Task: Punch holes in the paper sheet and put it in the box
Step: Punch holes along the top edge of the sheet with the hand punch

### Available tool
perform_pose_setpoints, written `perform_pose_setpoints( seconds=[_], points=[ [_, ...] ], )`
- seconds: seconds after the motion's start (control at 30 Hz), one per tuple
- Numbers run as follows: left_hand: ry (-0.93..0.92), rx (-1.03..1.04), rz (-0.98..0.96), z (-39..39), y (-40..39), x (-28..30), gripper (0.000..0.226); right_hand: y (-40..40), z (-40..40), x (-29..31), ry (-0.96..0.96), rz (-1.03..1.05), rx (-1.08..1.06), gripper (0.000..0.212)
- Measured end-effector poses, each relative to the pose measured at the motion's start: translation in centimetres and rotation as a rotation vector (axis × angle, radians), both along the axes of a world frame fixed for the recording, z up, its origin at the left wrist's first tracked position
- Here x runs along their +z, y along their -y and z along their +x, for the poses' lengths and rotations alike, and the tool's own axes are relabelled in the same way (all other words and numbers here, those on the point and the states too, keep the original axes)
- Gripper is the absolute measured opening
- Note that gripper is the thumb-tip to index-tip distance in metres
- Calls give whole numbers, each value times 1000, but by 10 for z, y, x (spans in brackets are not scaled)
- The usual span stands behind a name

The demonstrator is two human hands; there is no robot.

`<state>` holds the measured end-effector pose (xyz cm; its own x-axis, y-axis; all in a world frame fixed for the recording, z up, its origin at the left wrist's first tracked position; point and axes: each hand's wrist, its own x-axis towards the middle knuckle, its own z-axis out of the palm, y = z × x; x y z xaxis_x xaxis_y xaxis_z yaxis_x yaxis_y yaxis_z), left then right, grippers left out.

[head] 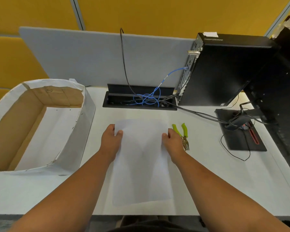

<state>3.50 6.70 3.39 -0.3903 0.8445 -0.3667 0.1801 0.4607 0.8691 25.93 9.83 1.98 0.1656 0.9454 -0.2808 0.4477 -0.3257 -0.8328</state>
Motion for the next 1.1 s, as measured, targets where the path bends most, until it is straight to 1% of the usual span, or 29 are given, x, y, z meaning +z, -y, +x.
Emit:
perform_pose_setpoints(
  seconds=[0.07,0.13,0.2,0.3,0.4,0.47,0.53,0.6,0.67,0.7,0.73,0.77,0.83,0.87,0.93,0.97,1.0,1.1],
  points=[
    [-1,11,-20,2,-2,-6,39,-6,7,-7,109,76,21,34],
    [-5,20,-30,4,-3,-8,33,-11,17,-15,255,82,21,19],
    [-8,23,-56,6,-3,-10,28,-18,29,-22,421,22,3,35],
    [-40,8,-106,5,-7,-21,33,-24,40,-27,571,-54,6,50],
    [-43,1,-161,4,-9,-30,44,-33,46,-36,605,-103,27,60],
    [-37,6,-167,5,-10,-34,42,-38,48,-42,600,-143,56,59],
    [-35,15,-173,5,-11,-37,37,-39,49,-45,639,-156,93,51],
    [-31,26,-179,4,-13,-40,29,-39,50,-48,681,-118,118,39],
    [-23,24,-171,4,-14,-41,18,-41,49,-49,652,-69,118,29],
    [-25,25,-166,5,-15,-42,15,-42,46,-46,595,-46,96,26],
    [-28,24,-161,5,-15,-43,13,-46,43,-45,484,-25,52,23],
    [-33,22,-157,5,-16,-44,12,-49,38,-39,314,-13,-8,17],
    [-31,21,-152,5,-16,-43,12,-53,24,-23,-116,-64,-133,4],
    [-26,22,-152,4,-16,-44,12,-55,17,-16,-334,-100,-191,3],
    [-17,26,-134,6,-16,-43,8,-57,3,-2,-737,-151,-277,13],
    [-16,25,-127,7,-16,-42,5,-58,-4,4,-884,-171,-286,14],
    [-15,24,-121,7,-16,-41,3,-58,-11,6,-966,-201,-280,16],
    [17,5,-114,7,-14,-38,11,-63,-25,10,-1034,-298,-228,36]
  ],
)
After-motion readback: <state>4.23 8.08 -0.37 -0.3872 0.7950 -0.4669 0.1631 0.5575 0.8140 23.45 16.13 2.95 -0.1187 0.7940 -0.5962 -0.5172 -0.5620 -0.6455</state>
